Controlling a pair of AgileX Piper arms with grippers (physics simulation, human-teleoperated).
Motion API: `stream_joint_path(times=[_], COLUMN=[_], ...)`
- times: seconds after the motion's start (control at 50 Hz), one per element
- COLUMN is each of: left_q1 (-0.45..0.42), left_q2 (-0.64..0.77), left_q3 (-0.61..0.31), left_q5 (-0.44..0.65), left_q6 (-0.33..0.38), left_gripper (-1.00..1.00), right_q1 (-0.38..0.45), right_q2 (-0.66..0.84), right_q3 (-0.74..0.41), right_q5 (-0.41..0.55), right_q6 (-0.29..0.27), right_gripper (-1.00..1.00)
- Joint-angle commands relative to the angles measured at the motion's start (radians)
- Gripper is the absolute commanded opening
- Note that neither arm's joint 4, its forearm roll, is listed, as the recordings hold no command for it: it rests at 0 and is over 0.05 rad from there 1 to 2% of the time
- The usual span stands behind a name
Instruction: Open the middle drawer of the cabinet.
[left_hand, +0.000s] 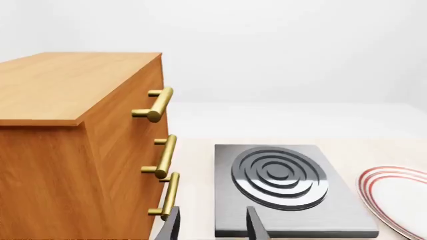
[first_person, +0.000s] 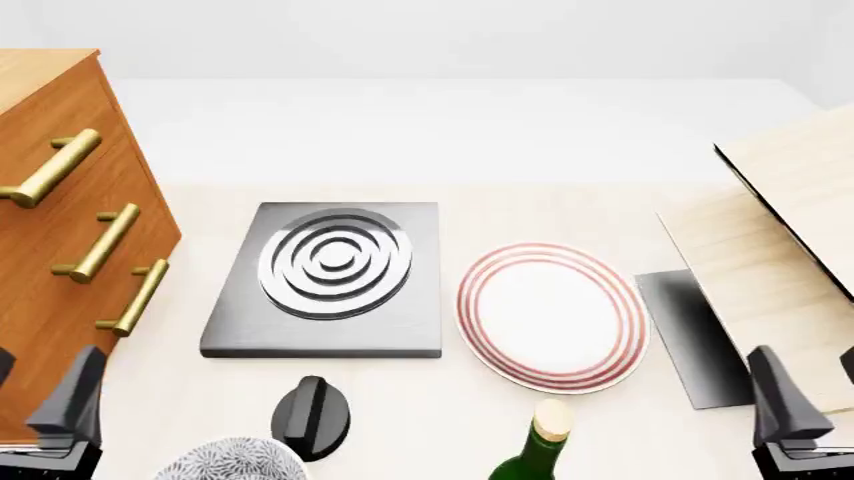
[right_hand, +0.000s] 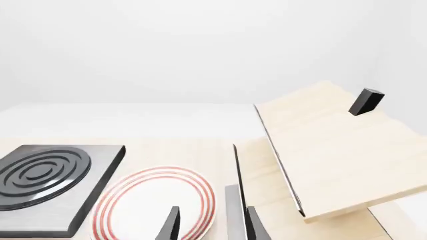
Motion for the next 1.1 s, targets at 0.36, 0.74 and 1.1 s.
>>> stream_joint_path(times=[0.36, 0.74, 1.1], left_q1=[0.010, 0.021, -0.037], left_q2=[-0.002, -0.006, -0.005], left_q3=[-0.009, -0.041, -0.088], left_q5=[0.014, -0.030, -0.059], left_q6=[0.014, 0.215, 0.454], left_gripper=[1.00, 1.00, 1.00], right_q1=[0.004, 0.004, 0.004], right_q2=[0.000, 0.000, 0.000], right_q3=[-0.015, -0.015, -0.015], right_q5=[0.003, 0.003, 0.004], right_q6=[-0.023, -0.023, -0.023], right_gripper=[1.00, 1.00, 1.00])
